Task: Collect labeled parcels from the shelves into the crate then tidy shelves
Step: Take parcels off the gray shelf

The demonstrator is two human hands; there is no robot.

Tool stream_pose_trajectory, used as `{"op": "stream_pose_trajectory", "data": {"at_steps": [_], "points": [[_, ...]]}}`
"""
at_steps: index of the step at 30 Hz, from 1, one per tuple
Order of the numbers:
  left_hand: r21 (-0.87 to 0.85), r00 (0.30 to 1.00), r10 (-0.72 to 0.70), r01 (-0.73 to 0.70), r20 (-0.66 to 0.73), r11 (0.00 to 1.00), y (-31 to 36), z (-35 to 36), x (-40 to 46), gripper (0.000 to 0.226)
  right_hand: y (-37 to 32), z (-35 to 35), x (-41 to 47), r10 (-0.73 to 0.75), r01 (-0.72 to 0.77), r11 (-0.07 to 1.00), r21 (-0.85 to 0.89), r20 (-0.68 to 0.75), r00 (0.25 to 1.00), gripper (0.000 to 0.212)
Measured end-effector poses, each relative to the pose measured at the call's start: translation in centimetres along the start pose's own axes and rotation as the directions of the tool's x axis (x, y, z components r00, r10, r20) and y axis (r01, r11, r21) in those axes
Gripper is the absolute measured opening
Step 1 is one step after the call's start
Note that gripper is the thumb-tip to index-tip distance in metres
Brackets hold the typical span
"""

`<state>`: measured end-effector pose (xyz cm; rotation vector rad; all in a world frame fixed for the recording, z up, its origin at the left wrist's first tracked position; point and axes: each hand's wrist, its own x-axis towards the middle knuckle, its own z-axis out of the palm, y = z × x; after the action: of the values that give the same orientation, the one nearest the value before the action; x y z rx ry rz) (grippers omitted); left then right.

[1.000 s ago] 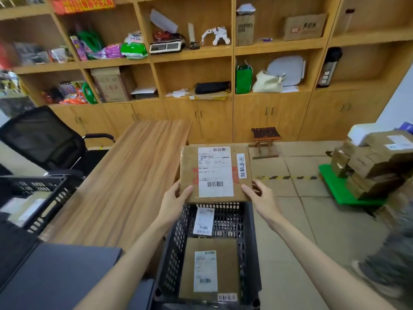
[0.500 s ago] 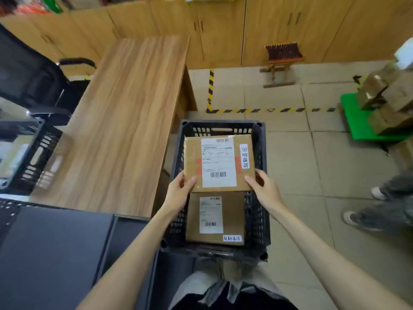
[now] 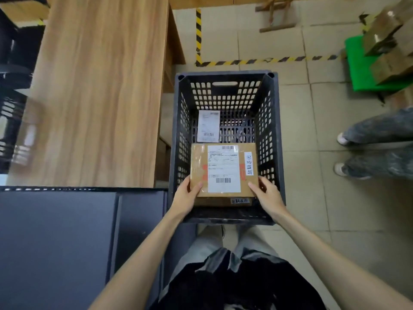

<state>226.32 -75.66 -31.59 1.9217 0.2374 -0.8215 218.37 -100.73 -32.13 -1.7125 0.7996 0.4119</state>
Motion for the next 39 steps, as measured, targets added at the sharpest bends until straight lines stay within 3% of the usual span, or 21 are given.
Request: {"op": "stream_pose_trajectory", "data": {"at_steps": [7, 11, 18, 22, 25, 28, 33, 39], "points": [[0.219, 0.991, -0.114, 0.097, 0.066, 0.971, -3.1, 0.0, 1.7, 0.045, 1.6, 1.5, 0.1, 0.082, -0.074, 0.991, -0.113, 0.067, 0.994, 0.042], [0.419, 0.973, -0.222, 0.175, 0.066, 0.891, -4.0, 0.2, 2.8, 0.049, 1.9, 2.0, 0.8, 0.120, -0.097, 0.965, -0.242, 0.081, 0.989, 0.040], [0.464, 0.964, -0.267, 0.232, 0.011, 0.855, -3.7, 0.1, 3.4, 0.043, 1.7, 2.2, 1.1, 0.143, -0.113, 0.951, -0.289, 0.083, 0.986, 0.040], [0.478, 0.991, -0.131, 0.126, -0.022, 0.869, -0.3, -0.1, 3.0, 0.049, -0.4, 1.7, 1.2, 0.060, -0.037, 0.937, -0.347, 0.057, 0.997, 0.035], [0.557, 0.998, 0.053, -0.052, 0.015, 0.829, 3.7, -0.9, 2.9, 0.047, -3.4, 0.9, 1.8, -0.061, 0.065, 0.886, -0.460, 0.023, 0.998, 0.021], [0.707, 0.970, 0.222, -0.225, 0.098, 0.671, 8.7, -2.0, 3.3, 0.041, -7.7, -0.2, 2.4, -0.197, 0.168, 0.809, -0.563, 0.011, 0.980, 0.015], [0.835, 0.883, 0.441, -0.358, 0.159, 0.417, 18.8, -4.6, 3.4, 0.046, -18.3, -3.2, 2.4, -0.465, 0.339, 0.617, -0.710, 0.018, 0.885, 0.028], [0.884, 0.772, 0.628, -0.358, 0.100, 0.299, 31.6, -8.0, 0.4, 0.046, -31.4, -7.6, 1.0, -0.644, 0.412, 0.396, -0.821, 0.071, 0.762, 0.030]]}}
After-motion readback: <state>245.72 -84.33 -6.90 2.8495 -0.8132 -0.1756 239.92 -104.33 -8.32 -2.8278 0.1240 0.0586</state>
